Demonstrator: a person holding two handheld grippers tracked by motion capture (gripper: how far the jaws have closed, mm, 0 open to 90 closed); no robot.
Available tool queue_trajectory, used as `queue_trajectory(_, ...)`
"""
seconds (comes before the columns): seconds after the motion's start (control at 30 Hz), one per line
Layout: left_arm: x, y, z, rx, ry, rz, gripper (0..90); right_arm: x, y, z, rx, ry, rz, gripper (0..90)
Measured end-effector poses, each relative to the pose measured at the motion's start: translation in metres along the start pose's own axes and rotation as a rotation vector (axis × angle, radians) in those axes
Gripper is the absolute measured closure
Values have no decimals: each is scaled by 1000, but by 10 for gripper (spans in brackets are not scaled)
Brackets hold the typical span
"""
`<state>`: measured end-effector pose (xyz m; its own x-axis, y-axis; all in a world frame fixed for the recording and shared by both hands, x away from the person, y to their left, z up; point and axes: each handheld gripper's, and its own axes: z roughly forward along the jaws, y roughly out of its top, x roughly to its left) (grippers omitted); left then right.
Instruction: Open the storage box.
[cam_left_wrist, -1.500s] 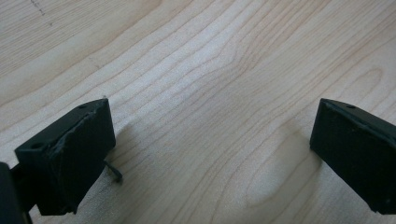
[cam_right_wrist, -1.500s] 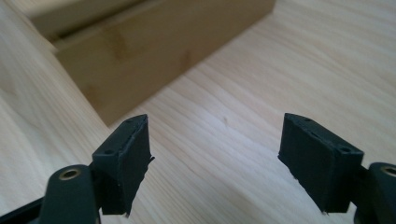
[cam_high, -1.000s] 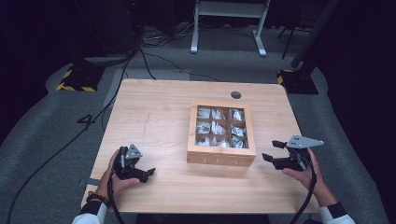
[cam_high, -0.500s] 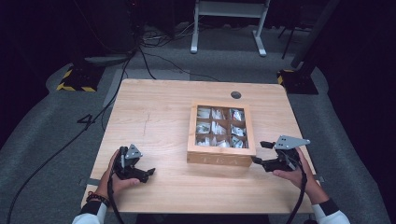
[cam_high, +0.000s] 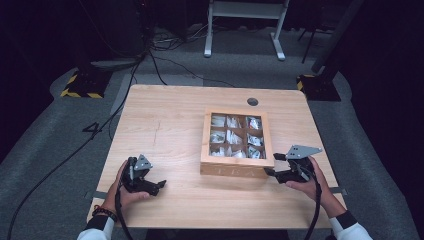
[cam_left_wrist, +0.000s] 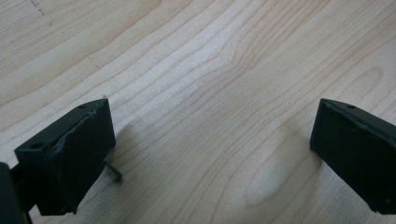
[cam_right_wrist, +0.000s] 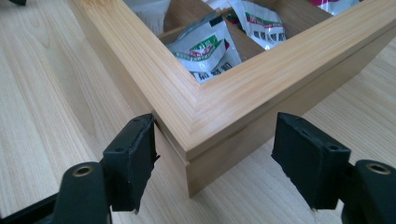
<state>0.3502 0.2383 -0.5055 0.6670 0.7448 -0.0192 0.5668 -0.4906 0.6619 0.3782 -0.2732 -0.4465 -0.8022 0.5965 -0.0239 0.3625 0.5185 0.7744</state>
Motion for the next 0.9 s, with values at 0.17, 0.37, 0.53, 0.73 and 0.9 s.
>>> queue_trajectory(0.17,0,0,0,0,0,0,4,0,1,1,-10,6,5,311)
queue_trajectory(0.37,0,0,0,0,0,0,4,1,2,1,-13,6,9,314)
queue_trajectory(0.53,-1,0,0,-3,5,-11,5,1,3,-1,-23,0,10,313)
queue_trajectory(0.73,-1,0,0,-1,7,-11,5,2,5,-3,-31,-4,10,313)
queue_trajectory(0.9,-1,1,1,-1,8,-13,8,1,7,-4,-38,-3,13,310)
